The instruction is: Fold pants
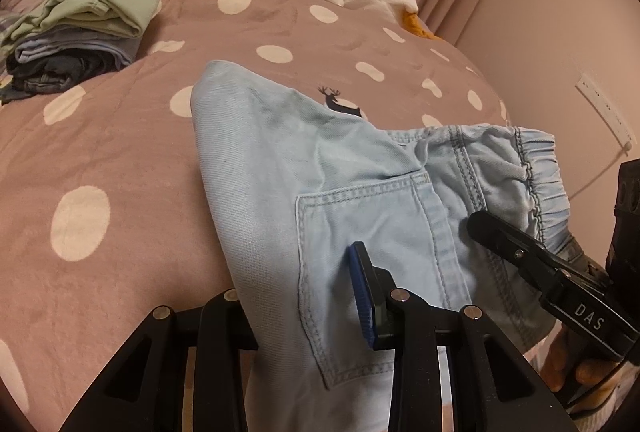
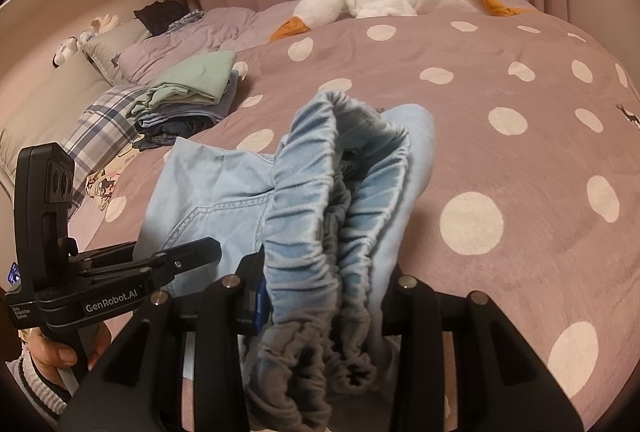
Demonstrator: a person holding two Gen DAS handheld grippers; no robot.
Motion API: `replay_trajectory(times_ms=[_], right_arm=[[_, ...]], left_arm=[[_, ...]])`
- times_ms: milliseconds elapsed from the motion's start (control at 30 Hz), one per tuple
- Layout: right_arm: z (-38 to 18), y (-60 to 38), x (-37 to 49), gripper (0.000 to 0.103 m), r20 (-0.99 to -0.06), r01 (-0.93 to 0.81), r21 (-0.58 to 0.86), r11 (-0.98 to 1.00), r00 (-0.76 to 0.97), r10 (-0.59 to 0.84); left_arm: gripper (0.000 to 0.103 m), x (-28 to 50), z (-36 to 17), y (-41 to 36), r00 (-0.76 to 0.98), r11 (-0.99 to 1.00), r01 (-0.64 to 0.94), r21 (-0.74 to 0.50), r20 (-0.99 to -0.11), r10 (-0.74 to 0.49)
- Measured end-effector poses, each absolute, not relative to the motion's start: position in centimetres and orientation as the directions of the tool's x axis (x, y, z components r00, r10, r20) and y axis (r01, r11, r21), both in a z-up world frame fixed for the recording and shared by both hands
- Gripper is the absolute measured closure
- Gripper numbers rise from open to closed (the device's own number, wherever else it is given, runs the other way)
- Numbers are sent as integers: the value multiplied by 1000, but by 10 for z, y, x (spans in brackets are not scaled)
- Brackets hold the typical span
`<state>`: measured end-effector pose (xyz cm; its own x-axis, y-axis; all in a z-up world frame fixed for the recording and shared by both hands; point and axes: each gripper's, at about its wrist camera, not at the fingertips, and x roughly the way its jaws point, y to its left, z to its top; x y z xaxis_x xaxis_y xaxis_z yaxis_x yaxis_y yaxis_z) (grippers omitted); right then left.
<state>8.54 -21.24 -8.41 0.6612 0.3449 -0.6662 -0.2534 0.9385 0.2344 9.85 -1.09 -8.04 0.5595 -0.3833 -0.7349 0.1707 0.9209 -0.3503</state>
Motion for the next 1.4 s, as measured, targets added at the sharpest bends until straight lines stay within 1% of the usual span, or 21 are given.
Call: replay_trajectory(times_ms=[1400], right_arm=[[-96, -182, 171, 65, -654, -269, 236, 934, 667, 357]], left_arm=[[70, 192, -92, 14, 576, 948, 150, -279, -755, -313]])
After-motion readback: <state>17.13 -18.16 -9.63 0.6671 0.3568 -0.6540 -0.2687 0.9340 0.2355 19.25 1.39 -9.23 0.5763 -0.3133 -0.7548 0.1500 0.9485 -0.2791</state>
